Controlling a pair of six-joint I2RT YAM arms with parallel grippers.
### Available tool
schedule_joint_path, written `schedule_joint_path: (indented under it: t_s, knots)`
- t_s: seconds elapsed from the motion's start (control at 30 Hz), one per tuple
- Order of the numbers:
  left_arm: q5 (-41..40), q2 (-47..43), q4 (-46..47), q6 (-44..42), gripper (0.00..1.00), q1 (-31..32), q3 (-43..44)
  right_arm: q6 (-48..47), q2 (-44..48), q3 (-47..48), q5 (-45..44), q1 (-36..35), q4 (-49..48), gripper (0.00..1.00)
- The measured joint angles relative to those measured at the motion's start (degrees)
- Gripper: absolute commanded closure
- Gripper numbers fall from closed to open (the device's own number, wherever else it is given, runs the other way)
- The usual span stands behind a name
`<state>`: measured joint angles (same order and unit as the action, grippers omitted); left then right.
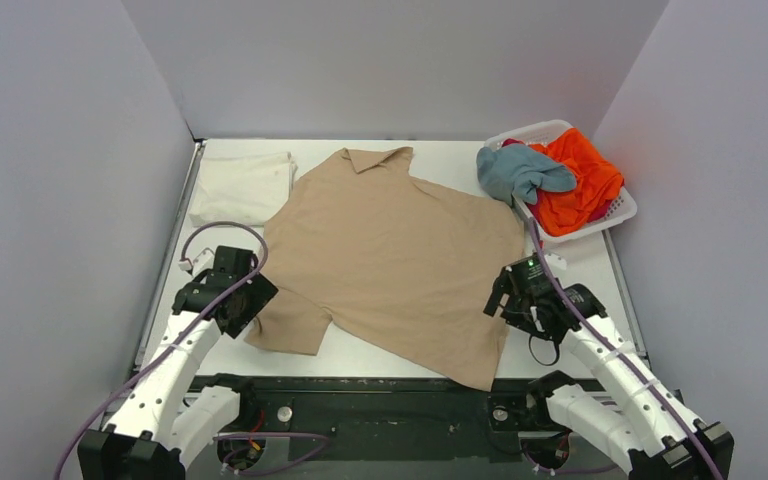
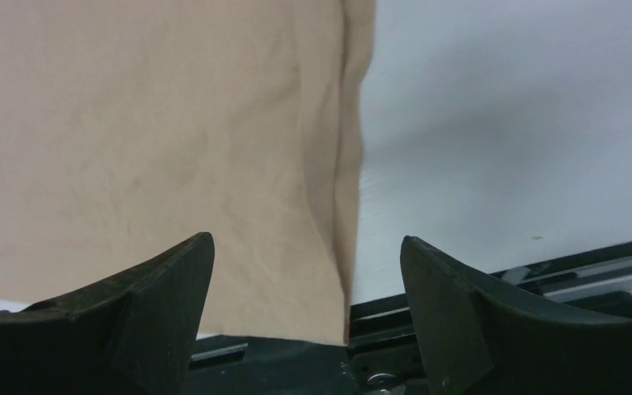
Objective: Fold and stack the t-shirts
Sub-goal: Flatten out the tshirt
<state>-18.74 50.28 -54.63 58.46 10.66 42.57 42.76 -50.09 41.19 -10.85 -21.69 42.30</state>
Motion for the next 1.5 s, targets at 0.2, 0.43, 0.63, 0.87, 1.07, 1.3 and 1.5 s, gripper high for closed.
schedule_joint_path:
  t_s: [0.2, 0.43, 0.63, 0.87, 1.07, 1.3, 1.5]
  knots:
    - [9.2, 5.53, 10.78, -2.36, 0.1, 1.18, -3.63, 2.69, -6.86, -4.31, 8.13, -8.5, -10.84, 0.2]
    - [10.45, 13.27, 22.43, -3.96, 0.1, 4.42, -2.58, 4.13, -26.8, -2.08, 11.93, -10.97, -24.3, 0.2]
    - [9.4, 22.49, 26.51, -4.85, 0.1, 4.22, -2.56, 6.88, -27.41, -4.63, 12.7, -5.9, -27.58, 0.2]
    - [6.12, 25.49, 25.73, -4.59, 0.1, 1.7, -3.52, 8.26, -13.81, -13.16, 6.1, 10.23, -21.94, 0.19]
    - [5.51, 24.5, 24.9, -3.61, 0.1, 0.85, -6.01, 7.19, -6.73, -14.51, 3.37, 16.87, -15.32, 0.19]
    - [5.49, 20.92, 17.81, -3.08, 0.1, 0.85, -6.32, 4.07, -5.53, -10.86, 0.07, 18.01, -9.49, 0.18]
    - [4.55, 12.46, 12.02, -3.45, 0.09, 1.6, -0.66, 0.07, -1.49, -6.43, 2.8, 16.81, -9.81, 0.18]
